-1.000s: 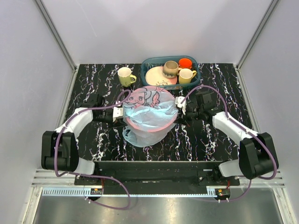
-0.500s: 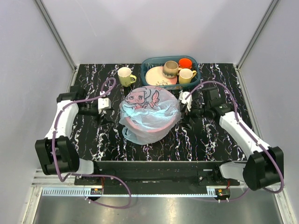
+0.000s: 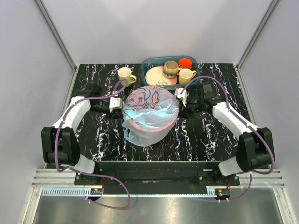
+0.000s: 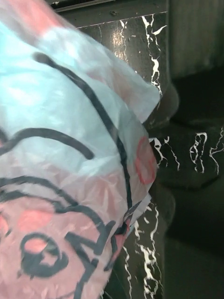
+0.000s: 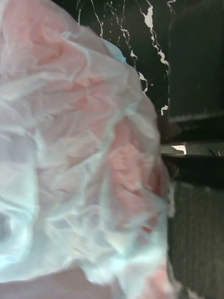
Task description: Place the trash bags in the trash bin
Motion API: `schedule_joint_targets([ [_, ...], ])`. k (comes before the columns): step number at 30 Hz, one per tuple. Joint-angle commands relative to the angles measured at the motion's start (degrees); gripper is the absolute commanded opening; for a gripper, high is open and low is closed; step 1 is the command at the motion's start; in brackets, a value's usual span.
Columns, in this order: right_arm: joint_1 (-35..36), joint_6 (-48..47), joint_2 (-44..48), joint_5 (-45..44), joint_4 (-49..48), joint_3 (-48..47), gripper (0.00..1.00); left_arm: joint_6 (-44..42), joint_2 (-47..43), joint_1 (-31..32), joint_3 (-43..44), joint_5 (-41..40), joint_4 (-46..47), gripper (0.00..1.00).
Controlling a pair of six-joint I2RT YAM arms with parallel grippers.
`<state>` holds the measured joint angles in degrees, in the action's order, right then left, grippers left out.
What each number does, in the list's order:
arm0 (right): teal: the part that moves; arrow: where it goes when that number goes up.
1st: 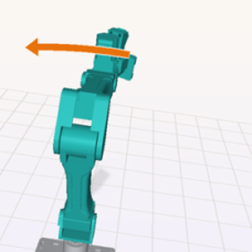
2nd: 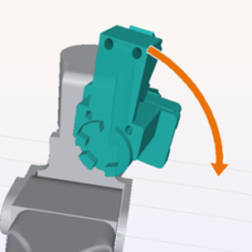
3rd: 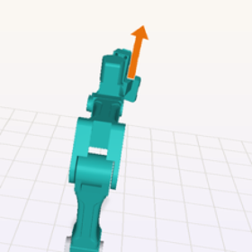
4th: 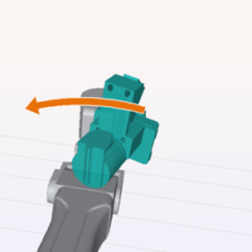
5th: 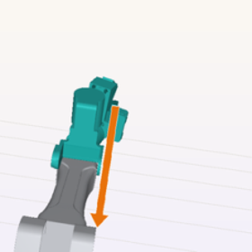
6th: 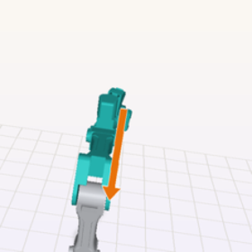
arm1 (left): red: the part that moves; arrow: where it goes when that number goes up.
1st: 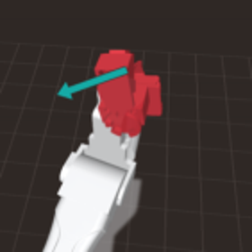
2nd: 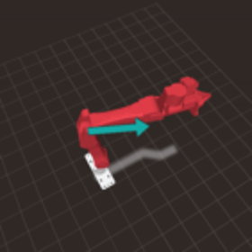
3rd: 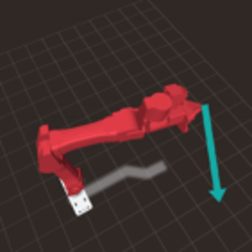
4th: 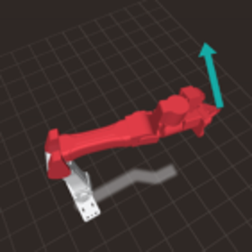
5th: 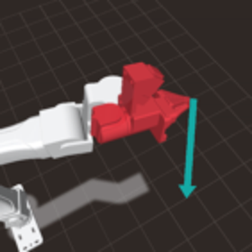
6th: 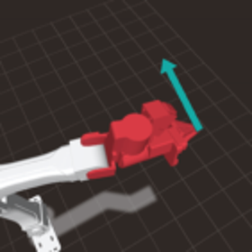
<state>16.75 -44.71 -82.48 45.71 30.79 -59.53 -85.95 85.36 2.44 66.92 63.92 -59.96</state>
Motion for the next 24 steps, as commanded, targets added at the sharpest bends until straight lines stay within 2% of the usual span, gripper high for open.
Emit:
schedule_joint_targets([
  [1, 0.21, 0.50, -2.86, 0.69, -5.98, -2.00, 0.07, -3.77, 0.07, 1.95, -4.76, 2.53, 2.58, 0.26],
  [2, 0.04, 1.11, -3.30, 0.61, -6.87, -1.91, 0.07, -5.87, -0.37, 2.31, -5.91, 2.18, 2.14, 0.21],
  [3, 0.12, 1.29, -4.35, 0.60, -7.66, -2.34, 0.10, -6.33, -0.81, 2.57, -8.18, 2.00, 1.61, 0.21],
  [7, 0.21, 3.39, -7.78, 1.31, -14.41, -4.19, 0.29, -7.83, -5.45, 5.11, -13.03, 2.18, 0.20, 0.21],
  [9, 0.21, 4.80, -9.71, 1.83, -18.02, -5.85, 0.43, -7.05, -7.83, 6.69, -14.79, 2.43, 1.50, 0.25],
  [11, 0.74, 4.46, -11.56, 1.92, -19.35, -7.61, 0.49, -3.89, -10.82, 7.67, -17.69, 2.17, 3.53, 0.30],
  [12, 0.91, 4.37, -13.39, 2.10, -20.75, -9.45, 0.53, -3.78, -11.70, 8.28, -18.57, 1.91, 4.50, 0.37],
  [13, 1.26, 4.28, -14.28, 2.10, -21.98, -10.25, 0.62, -3.52, -12.41, 8.72, -19.88, 1.74, 4.94, 0.40],
  [15, 1.88, 4.28, -17.00, 1.40, -25.32, -12.44, 0.68, -1.86, -13.73, 9.51, -20.94, 1.03, 6.34, 0.48],
  [18, 2.85, 3.67, -20.34, 0.44, -26.21, -16.74, 0.75, -0.88, -14.87, 9.69, -22.00, 0.16, 5.57, 0.53],
  [20, 3.02, 1.66, -21.14, -0.71, -26.30, -18.16, 0.80, -1.58, -15.92, 9.08, -21.48, -1.42, 3.46, 0.55],
  [22, 2.85, -1.33, -20.71, -4.65, -25.52, -19.22, 0.82, -5.26, -17.24, 4.96, -20.60, -1.35, -4.34, 0.55],
  [23, 2.76, -4.13, -20.27, -5.89, -25.43, -19.22, 0.83, -11.28, -17.25, 3.12, -19.90, -0.99, -8.11, 0.54],
  [24, 1.71, -5.81, -19.22, -6.60, -24.03, -19.05, 0.85, -14.39, -16.38, -0.90, -17.81, -0.73, -16.50, 0.54],
])
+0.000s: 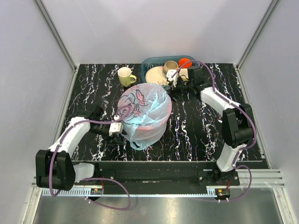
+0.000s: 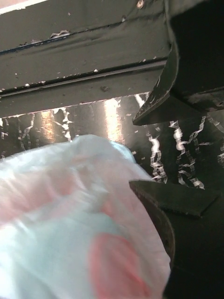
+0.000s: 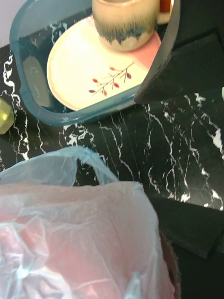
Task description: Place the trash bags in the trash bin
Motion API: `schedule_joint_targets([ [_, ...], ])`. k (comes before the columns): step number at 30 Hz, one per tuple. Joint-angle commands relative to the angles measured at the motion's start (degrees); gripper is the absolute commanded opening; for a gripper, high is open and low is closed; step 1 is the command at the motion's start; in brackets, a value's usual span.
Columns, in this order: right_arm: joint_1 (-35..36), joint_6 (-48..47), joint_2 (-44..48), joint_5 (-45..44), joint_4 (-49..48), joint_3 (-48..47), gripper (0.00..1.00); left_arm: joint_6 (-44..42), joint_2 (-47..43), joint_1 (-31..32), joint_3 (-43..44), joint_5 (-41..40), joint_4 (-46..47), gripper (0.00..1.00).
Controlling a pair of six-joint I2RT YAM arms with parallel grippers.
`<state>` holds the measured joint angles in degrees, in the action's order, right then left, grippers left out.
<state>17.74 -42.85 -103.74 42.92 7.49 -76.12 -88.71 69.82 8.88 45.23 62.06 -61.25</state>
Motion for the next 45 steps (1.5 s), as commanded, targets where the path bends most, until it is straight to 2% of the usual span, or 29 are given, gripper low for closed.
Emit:
schedule_joint_targets([
  [1, 0.11, -9.34, 2.75, -4.33, 0.15, -2.37, 0.86, -14.88, -0.04, -8.78, 5.20, 1.22, -19.65, 0.53],
  [2, -0.68, -11.97, 4.15, -4.77, 1.20, -2.20, 0.88, -22.75, 0.92, -11.58, 7.04, 1.22, -24.57, 0.52],
  [4, -3.23, -12.87, 5.65, -4.42, 4.10, -2.10, 0.91, -17.66, 1.81, -15.47, 11.71, 1.31, -27.25, 0.52],
  [6, -4.72, -14.01, 7.85, -5.21, 8.74, -1.84, 0.99, -19.39, 0.58, -17.40, 13.90, 0.35, -27.25, 0.53],
  [9, -5.96, -15.59, 11.98, -5.38, 13.41, 0.70, 1.00, -18.62, 1.36, -18.11, 17.24, -0.19, -24.89, 0.56],
  [12, -6.75, -17.18, 15.49, -6.35, 19.38, 2.55, 1.00, -13.51, 7.41, -20.65, 25.76, 2.70, -21.89, 0.62],
  [14, -7.89, -15.34, 17.86, -4.87, 22.47, 2.90, 1.00, -17.18, 12.86, -20.93, 32.09, 3.76, -23.90, 0.68],
  [15, -7.98, -14.81, 18.48, -2.08, 27.62, 2.82, 1.00, -18.42, 14.36, -20.84, 33.68, 4.64, -23.91, 0.81],
  [18, -6.76, -8.77, 22.78, 3.56, 30.49, 5.79, 1.00, -14.13, 20.08, -19.01, 39.48, 7.28, -20.84, 0.86],
  [21, -0.88, -0.32, 27.80, 1.21, 25.14, 11.94, 0.99, -16.23, 23.69, -15.31, 41.69, 5.53, -20.05, 0.86],
  [25, 4.14, 8.55, 29.48, -0.38, 19.68, 16.00, 1.00, -16.76, 25.36, -11.53, 40.73, 5.26, -19.08, 0.81],
  [27, 4.58, 8.75, 27.99, 0.15, 18.71, 15.83, 1.00, -15.80, 24.93, -9.77, 38.54, 6.49, -17.42, 0.77],
  [28, 4.59, 7.88, 27.37, 0.41, 18.53, 15.56, 0.99, -14.06, 24.40, -9.24, 37.74, 6.93, -16.63, 0.68],
  [31, 4.59, 5.42, 25.26, 1.46, 17.48, 14.68, 0.97, -12.29, 22.21, -6.95, 32.39, 6.76, -13.81, 0.51],
  [32, 4.59, 4.89, 24.21, 1.90, 16.34, 14.25, 0.95, -10.97, 21.42, -6.52, 30.46, 6.76, -10.93, 0.41],
  [33, 4.59, 4.53, 23.86, 2.00, 15.81, 14.15, 0.88, -9.74, 20.63, -6.42, 28.70, 6.67, -9.60, 0.36],
  [36, 4.50, 0.94, 21.66, 2.43, 14.58, 14.07, 0.76, -6.93, 18.34, -6.25, 22.89, 5.88, -5.90, 0.20],
  [39, 4.59, 1.10, 20.34, 2.26, 13.26, 13.98, 0.60, -4.91, 16.75, -6.34, 18.94, 4.82, -3.09, 0.10],
  [40, 4.59, 1.62, 20.25, 2.43, 12.91, 14.33, 0.51, -2.98, 16.32, -6.34, 18.14, 4.73, -2.04, 0.08],
  [42, 4.59, 2.68, 20.42, 3.14, 11.15, 14.94, 0.40, -1.91, 15.26, -6.25, 15.95, 4.65, 0.86, 0.05],
  [43, 4.59, 2.95, 20.60, 3.57, 10.71, 15.29, 0.30, 0.27, 15.08, -6.25, 15.50, 4.65, 2.18, 0.04],
  [44, 4.59, 3.38, 20.77, 3.84, 9.32, 16.25, 0.07, 1.33, 15.08, -6.25, 14.54, 4.65, 4.45, 0.03],
  [45, 4.50, 3.91, 21.04, 3.67, 8.43, 16.96, 0.00, 1.95, 15.17, -6.25, 14.18, 4.47, 5.35, 0.02],
])
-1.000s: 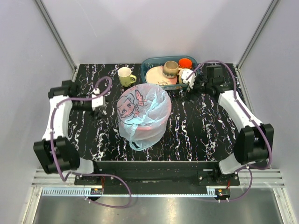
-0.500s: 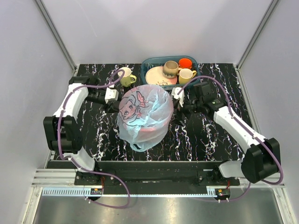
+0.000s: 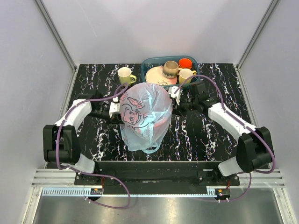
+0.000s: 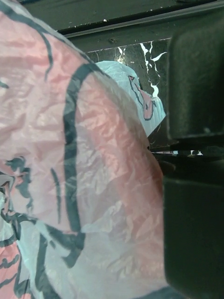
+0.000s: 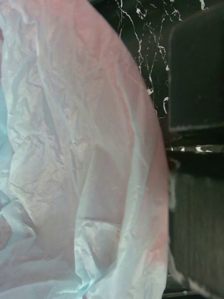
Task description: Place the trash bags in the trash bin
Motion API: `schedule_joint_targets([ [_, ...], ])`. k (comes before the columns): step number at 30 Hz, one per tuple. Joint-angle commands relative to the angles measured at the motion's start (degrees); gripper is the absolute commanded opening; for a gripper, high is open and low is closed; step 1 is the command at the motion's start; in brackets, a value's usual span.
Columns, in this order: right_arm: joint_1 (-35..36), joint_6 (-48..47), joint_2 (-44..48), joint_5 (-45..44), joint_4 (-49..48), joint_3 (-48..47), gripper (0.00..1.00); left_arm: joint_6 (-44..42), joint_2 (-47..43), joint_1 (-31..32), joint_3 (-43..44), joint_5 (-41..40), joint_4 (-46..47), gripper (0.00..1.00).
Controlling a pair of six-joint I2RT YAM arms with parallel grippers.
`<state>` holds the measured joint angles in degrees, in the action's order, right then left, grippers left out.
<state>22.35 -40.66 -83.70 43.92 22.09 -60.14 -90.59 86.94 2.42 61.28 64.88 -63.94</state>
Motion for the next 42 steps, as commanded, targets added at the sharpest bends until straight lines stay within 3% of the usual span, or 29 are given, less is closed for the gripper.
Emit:
schedule_joint_targets([
  [1, -0.03, 1.99, 1.26, 2.49, -7.40, 2.73, 0.00, 4.19, -1.77, 0.22, -2.21, 1.48, 8.83, 0.02],
  [6, -1.33, -2.91, 1.79, 0.64, -5.83, 6.17, 0.00, 2.61, -1.50, 0.05, -3.97, -0.37, 9.27, 0.01],
  [7, -1.86, -3.80, 2.66, 0.47, -4.78, 6.35, 0.03, 1.91, -1.77, -0.04, -4.06, -0.54, 9.19, 0.02],
  [8, -2.39, -4.76, 3.19, -0.23, -1.90, 6.26, 0.15, 1.56, -2.03, -0.22, -3.97, -0.63, 8.23, 0.06],
  [9, -3.88, -6.95, 3.80, -0.33, 0.04, 5.91, 0.41, 1.20, -2.47, -0.57, -3.28, -0.72, 7.26, 0.19],
  [10, -4.85, -8.02, 5.11, -0.41, 1.89, 5.04, 0.49, 0.33, -3.17, -0.92, -2.40, -0.29, 4.38, 0.30],
  [11, -5.64, -8.81, 5.82, -0.50, 5.47, 4.42, 0.56, -0.37, -3.44, -2.31, -1.52, 0.33, 2.26, 0.49],
  [12, -6.87, -10.04, 6.61, -0.59, 7.51, 3.89, 0.70, -4.73, -3.61, -3.63, 0.84, 0.85, -0.63, 0.55],
  [15, -7.23, -12.15, 8.64, -1.91, 15.16, 0.73, 0.83, -15.01, -3.26, -7.94, 4.89, 2.00, -14.07, 0.76],
  [18, -7.14, -8.41, 8.99, 1.42, 17.64, -1.91, 0.93, -15.60, -3.26, -9.97, 9.82, 3.05, -21.13, 0.95],
  [20, -6.53, -4.09, 8.38, 4.49, 14.41, -3.05, 0.97, -13.14, -4.14, -10.06, 10.88, 5.60, -18.60, 0.96],
  [21, -6.18, 0.28, 8.20, 5.03, 12.13, -2.88, 0.97, -6.51, -4.67, -9.97, 10.53, 6.74, -15.63, 0.97],
  [22, -5.92, 1.11, 7.68, 5.73, 10.01, -2.18, 0.98, -1.40, -5.11, -9.71, 9.66, 8.40, -6.29, 0.97],
  [24, -5.39, 1.55, 6.89, 8.45, 5.79, -1.56, 1.00, 9.14, -6.60, -9.01, 6.33, 8.86, 2.82, 0.97],
  [28, -4.68, 2.34, 5.40, 10.92, -2.99, 1.50, 1.00, 17.27, -7.05, -4.89, 2.01, 7.45, 18.72, 0.95],
  [33, -3.63, -0.11, 4.16, 11.89, -5.21, 2.66, 0.97, 19.31, -5.37, -2.68, 1.04, 7.27, 22.46, 0.80],
  [34, -3.45, -0.20, 3.99, 12.59, -5.73, 2.83, 0.97, 19.22, -5.46, -2.68, 0.69, 7.88, 22.89, 0.75],
  [35, -3.37, -0.12, 3.90, 12.77, -5.83, 2.83, 0.96, 18.96, -5.46, -2.77, 0.34, 7.89, 23.07, 0.58],
  [38, -2.58, -0.12, 3.46, 13.29, -6.44, 2.83, 0.87, 18.43, -5.64, -2.77, -1.15, 7.45, 23.07, 0.28],
  [42, -2.31, 0.32, 3.37, 13.30, -7.50, 3.36, 0.64, 17.03, -6.25, -2.68, -2.39, 7.10, 22.46, 0.02],
])
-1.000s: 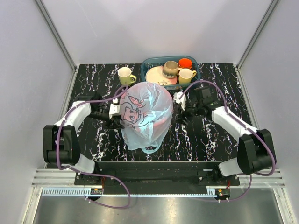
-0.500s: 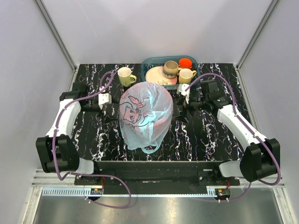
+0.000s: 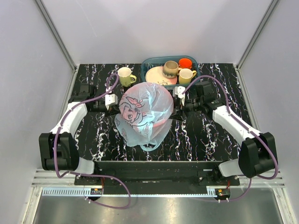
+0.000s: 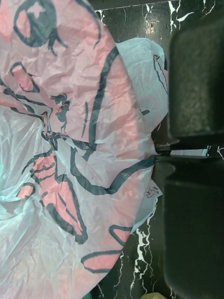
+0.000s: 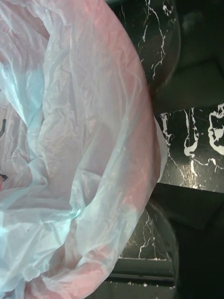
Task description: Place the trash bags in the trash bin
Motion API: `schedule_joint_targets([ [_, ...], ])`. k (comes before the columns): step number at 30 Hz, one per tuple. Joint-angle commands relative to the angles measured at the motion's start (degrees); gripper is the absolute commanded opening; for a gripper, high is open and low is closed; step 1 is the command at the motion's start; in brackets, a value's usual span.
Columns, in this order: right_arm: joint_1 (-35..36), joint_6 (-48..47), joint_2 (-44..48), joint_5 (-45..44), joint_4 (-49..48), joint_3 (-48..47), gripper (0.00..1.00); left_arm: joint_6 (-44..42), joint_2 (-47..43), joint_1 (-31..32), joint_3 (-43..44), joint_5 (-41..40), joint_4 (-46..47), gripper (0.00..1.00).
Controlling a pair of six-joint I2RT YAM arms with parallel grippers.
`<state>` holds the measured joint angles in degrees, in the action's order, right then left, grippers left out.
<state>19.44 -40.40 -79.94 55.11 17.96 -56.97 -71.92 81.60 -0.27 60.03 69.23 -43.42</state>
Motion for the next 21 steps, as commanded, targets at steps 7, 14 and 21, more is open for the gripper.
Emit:
schedule_joint_targets([
  [7, 0.60, -0.46, -0.13, 0.88, -1.35, 1.24, 0.00, -2.70, -0.66, -0.08, -2.37, 0.56, 1.50, 0.00],
  [14, 0.60, -1.52, -1.70, -2.11, -2.40, 4.67, 0.00, -5.77, 1.80, -0.08, -4.66, -1.82, 1.50, 0.00],
  [21, 0.16, -0.56, -5.22, -4.05, -2.92, 4.77, 0.00, -5.43, 4.79, 1.06, -3.52, -3.57, 1.14, 0.00],
])
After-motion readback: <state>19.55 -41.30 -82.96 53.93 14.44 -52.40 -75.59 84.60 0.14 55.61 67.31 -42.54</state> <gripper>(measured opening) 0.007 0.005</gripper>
